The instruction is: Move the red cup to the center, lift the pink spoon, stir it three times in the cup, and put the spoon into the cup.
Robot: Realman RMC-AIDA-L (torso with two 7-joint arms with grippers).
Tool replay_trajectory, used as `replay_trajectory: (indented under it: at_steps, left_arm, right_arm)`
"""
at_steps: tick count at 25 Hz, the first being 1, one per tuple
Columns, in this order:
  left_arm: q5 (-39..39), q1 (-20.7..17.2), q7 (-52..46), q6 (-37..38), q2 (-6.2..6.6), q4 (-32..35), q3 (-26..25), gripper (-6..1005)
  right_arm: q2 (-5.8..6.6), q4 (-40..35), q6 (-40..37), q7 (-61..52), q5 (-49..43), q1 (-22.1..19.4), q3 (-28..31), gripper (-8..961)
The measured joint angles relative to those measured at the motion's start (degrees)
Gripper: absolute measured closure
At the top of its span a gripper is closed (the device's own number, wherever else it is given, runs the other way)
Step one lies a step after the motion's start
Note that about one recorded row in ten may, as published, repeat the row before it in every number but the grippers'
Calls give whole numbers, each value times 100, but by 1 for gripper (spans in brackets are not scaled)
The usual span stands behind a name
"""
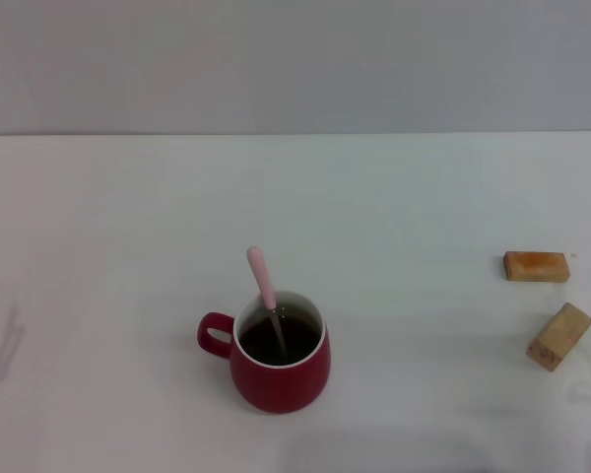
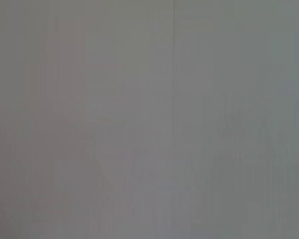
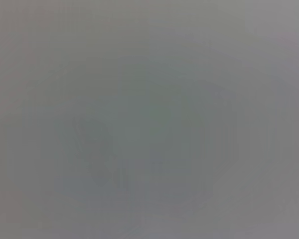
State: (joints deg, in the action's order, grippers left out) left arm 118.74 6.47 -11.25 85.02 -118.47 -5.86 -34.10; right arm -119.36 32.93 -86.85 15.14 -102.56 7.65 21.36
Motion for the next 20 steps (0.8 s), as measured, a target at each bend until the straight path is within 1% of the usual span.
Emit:
replay_trajectory:
  at_steps: [20]
  left_arm:
    - [19,-55,0,46,-8,-93,8,167]
  right_arm:
    - [0,11,-2,-3,-30,-1,-18,191]
